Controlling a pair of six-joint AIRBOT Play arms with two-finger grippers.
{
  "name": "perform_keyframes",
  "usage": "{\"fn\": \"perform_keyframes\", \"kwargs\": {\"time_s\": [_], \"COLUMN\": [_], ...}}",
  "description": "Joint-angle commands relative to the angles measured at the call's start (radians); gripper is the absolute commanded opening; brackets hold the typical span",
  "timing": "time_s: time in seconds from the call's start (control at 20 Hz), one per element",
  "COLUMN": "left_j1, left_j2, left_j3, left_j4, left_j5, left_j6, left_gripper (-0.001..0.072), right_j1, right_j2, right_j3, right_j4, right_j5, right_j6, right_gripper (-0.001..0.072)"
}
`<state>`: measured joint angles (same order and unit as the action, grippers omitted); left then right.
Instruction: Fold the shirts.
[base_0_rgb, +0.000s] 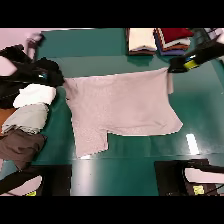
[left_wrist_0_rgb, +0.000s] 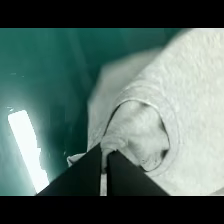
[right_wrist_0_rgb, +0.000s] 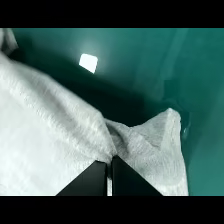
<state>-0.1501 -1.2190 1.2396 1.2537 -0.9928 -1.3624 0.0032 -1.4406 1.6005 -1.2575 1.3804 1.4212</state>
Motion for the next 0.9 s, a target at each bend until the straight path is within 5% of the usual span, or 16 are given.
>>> {"fn": "perform_keyframes", "kwargs": {"time_s": [0.0, 0.05, 0.1, 0.15, 0.4, 0.65, 0.7, 0.85], "left_j1": [0.003, 0.009, 0.019, 0.039, 0.183, 0.203, 0.203, 0.203], "left_j2": [-0.135, -0.137, -0.135, -0.135, -0.071, 0.088, 0.11, 0.126], "left_j3": [-0.03, -0.029, -0.02, -0.002, -0.026, -0.291, -0.338, -0.422], "left_j4": [0.0, 0.001, -0.002, -0.001, -0.003, -0.014, -0.014, -0.03], "left_j5": [0.167, 0.174, 0.161, 0.12, -0.154, -0.159, -0.156, -0.148], "left_j6": [-0.002, -0.002, -0.021, -0.046, -0.054, -0.078, -0.078, -0.077], "left_gripper": [0.0029, 0.0226, 0.0475, 0.0518, 0.0518, 0.0518, 0.0518, 0.0518], "right_j1": [0.027, 0.024, 0.014, -0.001, -0.14, -0.403, -0.468, -0.621], "right_j2": [-0.168, -0.193, -0.206, -0.205, -0.033, 0.24, 0.285, 0.369], "right_j3": [0.053, 0.098, 0.138, 0.165, -0.013, -0.487, -0.581, -0.797], "right_j4": [0.011, 0.01, 0.01, 0.01, 0.006, 0.006, 0.006, 0.011], "right_j5": [-0.043, -0.024, 0.004, 0.032, 0.117, 0.085, 0.07, 0.035], "right_j6": [0.0, 0.0, -0.001, -0.001, -0.056, -0.076, -0.088, -0.1], "right_gripper": [0.0126, 0.0353, 0.0389, 0.0389, 0.0385, 0.0399, 0.049, 0.0515]}}
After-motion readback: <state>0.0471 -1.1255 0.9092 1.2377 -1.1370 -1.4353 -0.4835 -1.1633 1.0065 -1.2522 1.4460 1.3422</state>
